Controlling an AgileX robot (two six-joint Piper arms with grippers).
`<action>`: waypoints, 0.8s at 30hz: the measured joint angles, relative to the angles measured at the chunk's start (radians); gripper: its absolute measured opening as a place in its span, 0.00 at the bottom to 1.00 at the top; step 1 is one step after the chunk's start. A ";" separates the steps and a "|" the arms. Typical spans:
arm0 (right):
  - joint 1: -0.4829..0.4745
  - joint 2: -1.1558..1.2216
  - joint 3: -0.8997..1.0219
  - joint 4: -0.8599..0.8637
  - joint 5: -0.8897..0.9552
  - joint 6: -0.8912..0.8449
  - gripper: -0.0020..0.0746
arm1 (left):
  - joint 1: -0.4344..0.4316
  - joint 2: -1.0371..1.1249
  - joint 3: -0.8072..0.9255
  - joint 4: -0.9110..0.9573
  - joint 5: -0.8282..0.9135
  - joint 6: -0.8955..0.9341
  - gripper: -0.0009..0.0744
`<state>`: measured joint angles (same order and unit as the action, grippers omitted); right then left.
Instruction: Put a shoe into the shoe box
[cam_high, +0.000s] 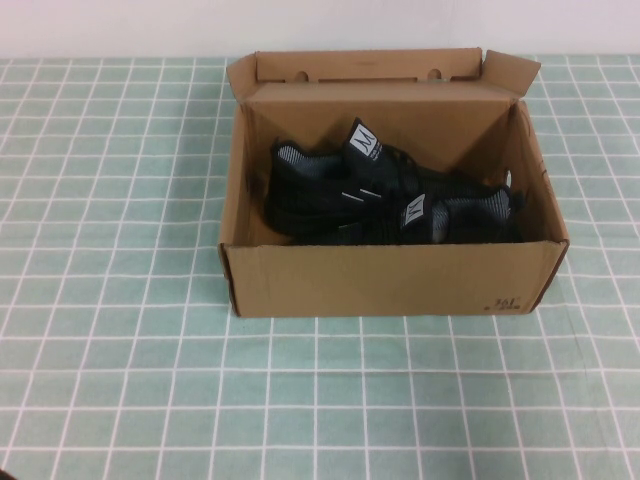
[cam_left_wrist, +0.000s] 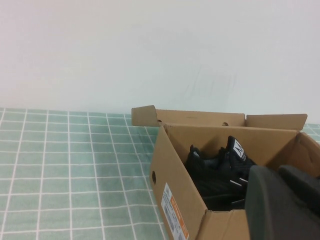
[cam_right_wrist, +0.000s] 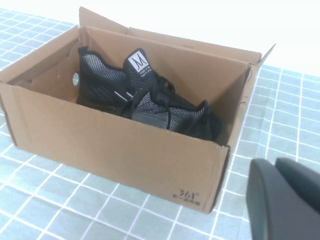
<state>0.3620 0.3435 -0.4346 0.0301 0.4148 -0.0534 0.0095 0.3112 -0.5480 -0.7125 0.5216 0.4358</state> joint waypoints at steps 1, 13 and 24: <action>0.000 0.000 0.000 0.000 0.000 0.000 0.02 | 0.000 0.000 0.000 0.000 0.000 0.000 0.01; 0.000 0.000 0.000 0.000 0.000 0.000 0.02 | 0.000 -0.156 0.147 0.108 -0.049 0.000 0.01; 0.000 0.000 0.002 0.000 0.000 0.000 0.02 | 0.000 -0.320 0.462 0.510 -0.278 -0.405 0.01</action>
<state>0.3620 0.3435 -0.4331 0.0301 0.4148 -0.0534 0.0095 -0.0092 -0.0856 -0.2025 0.2431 0.0307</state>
